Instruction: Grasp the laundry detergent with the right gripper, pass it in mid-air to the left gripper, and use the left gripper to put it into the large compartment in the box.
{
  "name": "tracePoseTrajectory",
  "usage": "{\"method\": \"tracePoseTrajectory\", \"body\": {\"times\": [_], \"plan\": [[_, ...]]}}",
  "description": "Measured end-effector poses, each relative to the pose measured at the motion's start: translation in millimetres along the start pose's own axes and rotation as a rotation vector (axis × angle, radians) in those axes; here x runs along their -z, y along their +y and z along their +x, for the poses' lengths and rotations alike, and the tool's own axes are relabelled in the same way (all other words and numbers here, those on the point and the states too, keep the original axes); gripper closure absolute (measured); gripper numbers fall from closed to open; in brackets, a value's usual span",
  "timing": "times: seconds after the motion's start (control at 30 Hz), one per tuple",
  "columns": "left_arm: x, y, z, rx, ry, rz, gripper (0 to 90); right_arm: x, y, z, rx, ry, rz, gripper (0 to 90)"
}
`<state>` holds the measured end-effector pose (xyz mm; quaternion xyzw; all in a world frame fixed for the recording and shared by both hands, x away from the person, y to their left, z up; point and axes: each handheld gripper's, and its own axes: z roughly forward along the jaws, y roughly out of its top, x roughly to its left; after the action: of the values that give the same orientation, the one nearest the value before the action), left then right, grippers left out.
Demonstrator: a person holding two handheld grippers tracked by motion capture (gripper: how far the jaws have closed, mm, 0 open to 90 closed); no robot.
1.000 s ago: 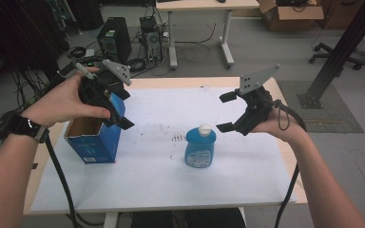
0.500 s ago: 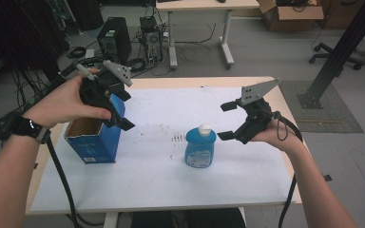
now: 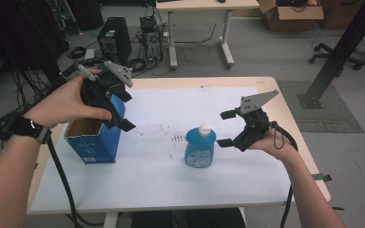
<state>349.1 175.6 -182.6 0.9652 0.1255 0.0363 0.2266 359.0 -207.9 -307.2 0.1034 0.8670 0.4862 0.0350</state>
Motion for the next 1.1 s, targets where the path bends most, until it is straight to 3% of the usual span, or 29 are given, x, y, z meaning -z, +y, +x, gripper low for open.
{"method": "tracePoseTrajectory", "body": {"times": [0.53, 1.1], "plan": [[-6.6, 0.8, 1.4, -0.001, -0.015, 0.011, 3.6, -23.2, -26.2, 1.9, -0.027, -0.005, 0.004, 1.5], [-6.4, 0.3, 1.2, 0.0, -0.017, 0.011, 3.6, -48.2, -38.9, 2.7, -0.033, 0.008, -0.01, 2.8]]}}
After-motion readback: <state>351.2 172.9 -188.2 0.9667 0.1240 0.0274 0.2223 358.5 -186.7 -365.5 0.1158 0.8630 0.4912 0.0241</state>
